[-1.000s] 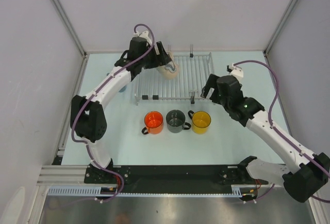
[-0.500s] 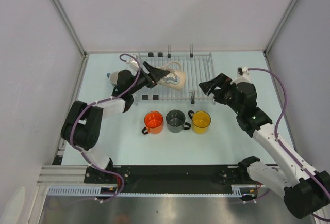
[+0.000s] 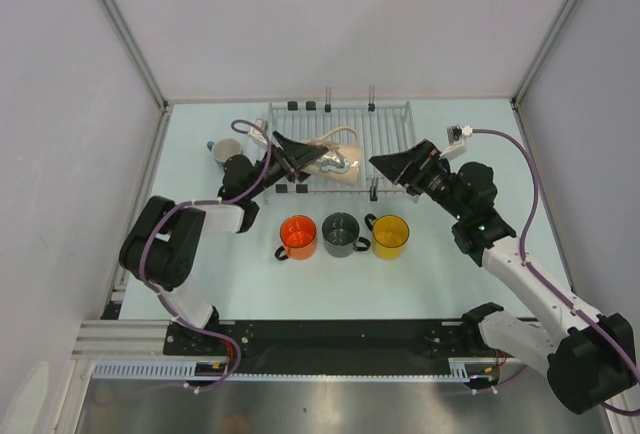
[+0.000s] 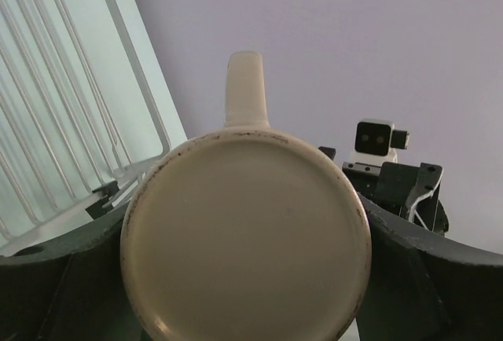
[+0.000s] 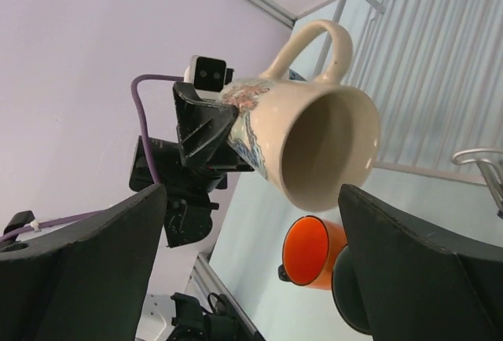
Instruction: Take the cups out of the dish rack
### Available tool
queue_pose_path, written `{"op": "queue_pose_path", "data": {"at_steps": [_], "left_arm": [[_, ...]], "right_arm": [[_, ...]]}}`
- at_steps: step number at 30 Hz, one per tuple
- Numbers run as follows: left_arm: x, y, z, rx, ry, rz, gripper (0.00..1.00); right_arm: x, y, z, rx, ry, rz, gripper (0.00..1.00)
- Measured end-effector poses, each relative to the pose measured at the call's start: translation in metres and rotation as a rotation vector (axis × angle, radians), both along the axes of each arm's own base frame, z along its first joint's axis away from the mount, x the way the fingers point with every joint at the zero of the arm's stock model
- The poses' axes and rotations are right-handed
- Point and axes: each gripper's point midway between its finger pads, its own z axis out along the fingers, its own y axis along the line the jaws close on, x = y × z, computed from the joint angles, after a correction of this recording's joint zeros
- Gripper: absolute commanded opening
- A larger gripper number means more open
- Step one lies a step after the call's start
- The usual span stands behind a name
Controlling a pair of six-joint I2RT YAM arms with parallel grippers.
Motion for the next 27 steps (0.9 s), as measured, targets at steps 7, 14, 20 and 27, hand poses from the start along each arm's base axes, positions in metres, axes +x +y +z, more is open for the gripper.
{"op": "queue_pose_path", "data": {"at_steps": [7, 14, 20, 27], "left_arm": [[-0.023, -0.012, 0.015, -0.006, -0.044, -0.05, 0.01], [-0.051, -0.024, 0.042, -0.006, -0.163, -0.103, 0.01], [-0.063, -0.026, 0.047, 0.01, -0.207, -0.108, 0.0], [-0.063, -0.025, 0.038, 0.02, -0.179, -0.092, 0.01]], "right_arm": [[0.006, 0.023, -0.014, -0.007, 0.026, 0.059, 0.95], [0.008, 0.043, -0.013, 0.009, 0.024, 0.112, 0.9], [0.005, 0.061, -0.002, 0.028, -0.007, 0.171, 0.63], [-0.001, 0.073, 0.008, 0.073, -0.019, 0.207, 0.0]]}}
